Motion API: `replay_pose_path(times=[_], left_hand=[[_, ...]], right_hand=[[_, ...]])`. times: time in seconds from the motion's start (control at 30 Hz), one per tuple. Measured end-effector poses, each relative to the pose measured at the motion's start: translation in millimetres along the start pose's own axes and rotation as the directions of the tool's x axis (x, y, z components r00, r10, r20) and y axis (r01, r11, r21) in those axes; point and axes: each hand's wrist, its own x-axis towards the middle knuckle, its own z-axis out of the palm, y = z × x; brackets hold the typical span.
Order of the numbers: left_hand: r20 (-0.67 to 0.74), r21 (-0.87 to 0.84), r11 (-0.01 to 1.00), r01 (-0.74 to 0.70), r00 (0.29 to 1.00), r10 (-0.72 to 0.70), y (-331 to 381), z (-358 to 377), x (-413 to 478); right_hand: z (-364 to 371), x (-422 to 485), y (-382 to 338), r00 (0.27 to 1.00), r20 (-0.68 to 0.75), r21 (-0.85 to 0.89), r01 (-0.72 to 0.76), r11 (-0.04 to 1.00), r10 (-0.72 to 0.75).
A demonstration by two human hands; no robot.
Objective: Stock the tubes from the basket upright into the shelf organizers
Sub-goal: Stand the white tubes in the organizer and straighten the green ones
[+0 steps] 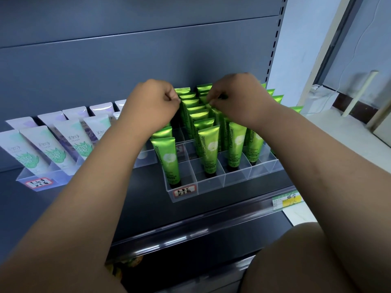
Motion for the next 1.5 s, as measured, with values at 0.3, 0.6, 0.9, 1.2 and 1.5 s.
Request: replay_pose_path(times=[0.3,0.6,0.9,1.2,1.5], left_hand=[[-0.032,-0.025,1.000,-0.008,0.999,0.007,5.1,1.8,2.0],[0.106,0.189,0.973,-0.136,0.987,0.118,13.8,4.7,44.8],[0.200,0.273,0.948,-0.162,0.974,0.108,10.1,18.0,60.8],[0.218,0.256,0.950,-0.177,0.968,0.121,8.9,20.8,62.0],[0.206,0.222,0.960,-0.172,0.970,0.127,4.8,19.5,56.5]], right_hand=[[-0.4,8.7,-0.5,0.998,-0.018,0.017,-0.054,0.998,0.054],[9.4,75.2,-5.3,0.990,0.141,-0.176,0.058,0.983,-0.033],[30.1,81.9,-5.1,0.980,0.199,-0.248,0.055,0.967,-0.005],[39.2,82.1,1.4,0.985,0.171,-0.263,0.048,0.964,-0.002],[36.1,78.5,-2.4,0.987,0.161,-0.280,0.062,0.958,-0.017]])
